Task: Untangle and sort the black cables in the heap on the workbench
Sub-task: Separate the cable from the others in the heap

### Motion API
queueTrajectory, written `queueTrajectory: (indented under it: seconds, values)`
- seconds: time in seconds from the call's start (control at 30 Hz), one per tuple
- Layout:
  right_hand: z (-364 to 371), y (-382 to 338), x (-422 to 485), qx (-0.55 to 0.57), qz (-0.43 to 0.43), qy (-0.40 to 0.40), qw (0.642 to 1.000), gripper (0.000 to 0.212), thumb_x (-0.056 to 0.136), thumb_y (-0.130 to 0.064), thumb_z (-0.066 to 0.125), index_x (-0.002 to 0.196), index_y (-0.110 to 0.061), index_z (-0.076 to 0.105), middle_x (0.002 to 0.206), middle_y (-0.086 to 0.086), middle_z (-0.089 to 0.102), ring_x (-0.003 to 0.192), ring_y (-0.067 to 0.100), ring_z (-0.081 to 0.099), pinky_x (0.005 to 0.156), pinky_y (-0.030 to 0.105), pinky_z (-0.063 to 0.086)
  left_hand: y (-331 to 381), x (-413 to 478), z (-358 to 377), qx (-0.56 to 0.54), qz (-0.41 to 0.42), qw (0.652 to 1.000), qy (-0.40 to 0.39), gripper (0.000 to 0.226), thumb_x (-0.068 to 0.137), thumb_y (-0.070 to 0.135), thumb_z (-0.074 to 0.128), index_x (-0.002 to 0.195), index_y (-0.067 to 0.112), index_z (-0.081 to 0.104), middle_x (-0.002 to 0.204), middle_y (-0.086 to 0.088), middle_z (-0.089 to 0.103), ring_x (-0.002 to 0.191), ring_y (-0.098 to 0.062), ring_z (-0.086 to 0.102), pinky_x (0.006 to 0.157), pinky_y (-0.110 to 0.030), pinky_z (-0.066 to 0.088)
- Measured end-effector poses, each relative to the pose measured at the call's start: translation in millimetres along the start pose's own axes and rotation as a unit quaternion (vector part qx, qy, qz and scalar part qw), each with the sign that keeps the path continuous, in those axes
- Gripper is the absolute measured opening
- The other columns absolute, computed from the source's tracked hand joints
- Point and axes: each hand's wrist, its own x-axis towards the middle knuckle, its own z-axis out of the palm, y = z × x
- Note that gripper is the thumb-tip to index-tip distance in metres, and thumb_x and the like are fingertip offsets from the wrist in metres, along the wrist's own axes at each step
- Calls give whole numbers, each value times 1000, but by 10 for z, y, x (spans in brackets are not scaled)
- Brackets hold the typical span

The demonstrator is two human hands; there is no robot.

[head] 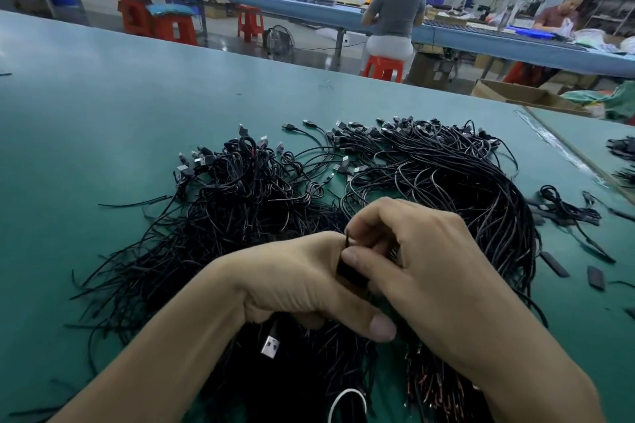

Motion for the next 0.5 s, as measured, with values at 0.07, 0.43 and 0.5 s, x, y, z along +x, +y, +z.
queueTrajectory:
  seconds: [0.07,0.43,0.5]
  values:
    - [-4,9,-4,-4,2,-6,1000,9,86,-36,70,92,-34,63,84,-18,60,77,0,59,73,22,50,-19,22,12,8,-21,1000,18,25,68,19,81,85,18,64,64,5,48,49,-2,41,41,-14,29]
    - [8,-12,-10,-67,1,-26,997,11,83,-42,71,90,-35,66,90,-18,60,88,4,58,83,33,50,-70,52,40,15,-29,998,44,17,82,2,73,81,14,61,56,6,41,44,-4,32,40,-15,24]
    - [19,20,-11,-71,19,-47,996,11,84,-42,70,89,-34,63,90,-18,58,89,3,56,83,31,50,-95,79,73,27,-33,998,52,19,83,0,72,81,15,60,59,4,42,43,-2,34,39,-14,26]
